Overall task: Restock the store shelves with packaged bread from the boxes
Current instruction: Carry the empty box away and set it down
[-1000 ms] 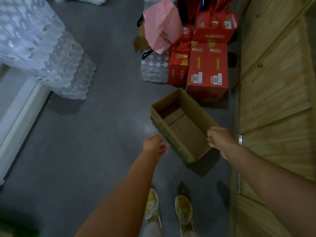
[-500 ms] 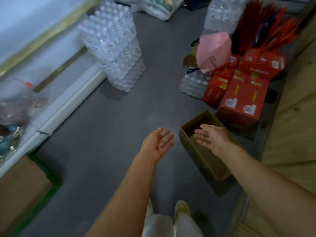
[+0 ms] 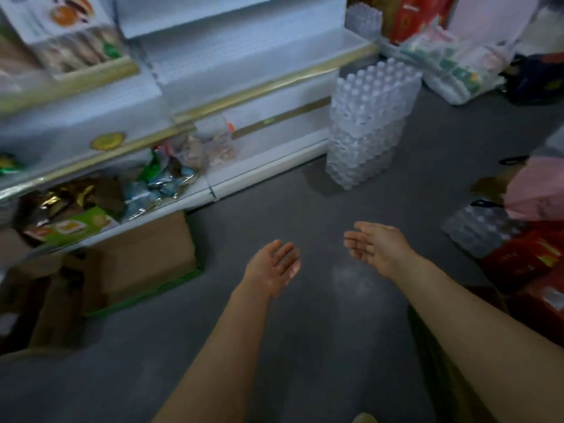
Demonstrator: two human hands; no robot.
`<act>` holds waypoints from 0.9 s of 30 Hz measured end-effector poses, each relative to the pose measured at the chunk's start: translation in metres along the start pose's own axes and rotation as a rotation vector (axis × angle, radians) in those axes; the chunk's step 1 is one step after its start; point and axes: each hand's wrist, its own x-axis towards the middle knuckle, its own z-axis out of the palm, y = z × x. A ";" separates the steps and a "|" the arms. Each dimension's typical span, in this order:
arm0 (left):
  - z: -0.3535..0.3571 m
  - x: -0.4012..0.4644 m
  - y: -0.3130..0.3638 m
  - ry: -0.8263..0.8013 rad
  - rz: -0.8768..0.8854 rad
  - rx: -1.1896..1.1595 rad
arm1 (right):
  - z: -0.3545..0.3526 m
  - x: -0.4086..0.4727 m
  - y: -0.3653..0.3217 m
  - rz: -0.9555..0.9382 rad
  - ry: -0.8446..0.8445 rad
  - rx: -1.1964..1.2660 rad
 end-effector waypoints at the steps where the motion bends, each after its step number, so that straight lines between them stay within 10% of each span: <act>1: -0.023 -0.002 0.017 0.018 0.018 -0.022 | 0.028 -0.001 0.003 0.001 -0.034 -0.017; 27: -0.589 -0.022 0.324 0.472 0.237 -0.593 | 0.694 -0.019 0.191 0.172 -0.567 -0.642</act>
